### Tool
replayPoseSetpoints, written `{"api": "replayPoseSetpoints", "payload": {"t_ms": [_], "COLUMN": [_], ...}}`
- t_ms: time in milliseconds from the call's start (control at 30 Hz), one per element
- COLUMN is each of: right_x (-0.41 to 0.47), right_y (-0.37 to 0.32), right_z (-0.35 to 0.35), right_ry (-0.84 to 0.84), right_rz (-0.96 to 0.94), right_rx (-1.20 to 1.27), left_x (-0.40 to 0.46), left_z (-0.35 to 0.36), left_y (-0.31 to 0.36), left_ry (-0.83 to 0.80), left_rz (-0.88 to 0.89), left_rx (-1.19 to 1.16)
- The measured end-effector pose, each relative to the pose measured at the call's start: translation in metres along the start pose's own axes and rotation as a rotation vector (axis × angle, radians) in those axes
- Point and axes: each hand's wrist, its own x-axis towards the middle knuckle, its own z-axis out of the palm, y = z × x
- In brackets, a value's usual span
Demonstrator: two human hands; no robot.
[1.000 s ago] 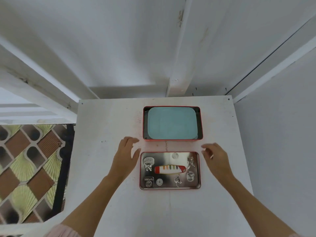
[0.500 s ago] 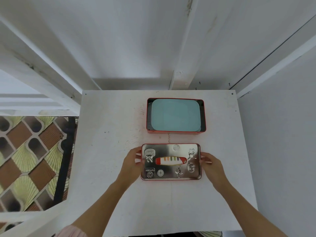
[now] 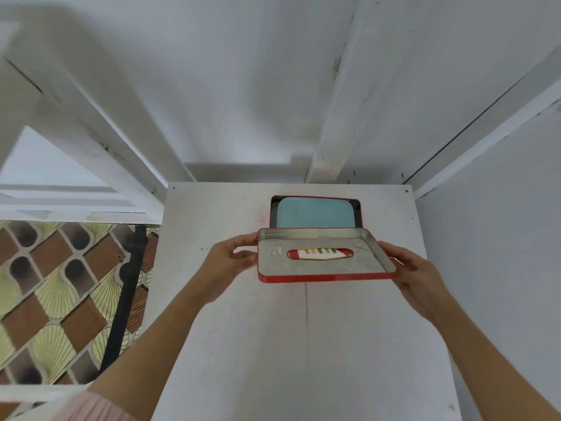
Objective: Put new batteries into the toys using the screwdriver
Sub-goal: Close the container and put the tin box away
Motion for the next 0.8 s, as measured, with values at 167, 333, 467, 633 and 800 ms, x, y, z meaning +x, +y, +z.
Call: {"api": "replayPoseSetpoints", "payload": {"t_ms": [167, 333, 467, 633, 800], "right_x": [0.004, 0.011, 0.027, 0.054, 0.074], "right_y": [-0.011, -0.001, 0.014, 0.031, 0.045], "right_z": [0.009, 0.028, 0.042, 0.043, 0.042], "right_ry": [0.079, 0.277, 0.409, 0.531, 0.494], "right_rz": [-0.090, -0.112, -0.095, -0.011, 0.048], "right_rx": [0.066, -0.201, -0.383, -0.594, -0.658], "left_x": [0.002, 0.017, 0.039, 0.064, 0.076], "left_z": [0.008, 0.026, 0.033, 0.042, 0.043], "left_y": [0.007, -0.010, -0.021, -0.035, -0.047], "left_ry": [0.102, 0.364, 0.449, 0.431, 0.491], "left_rz": [0.049, 0.101, 0.047, 0.002, -0.022], "left_rx": [0.062, 0.254, 0.420, 0.444, 0.381]}}
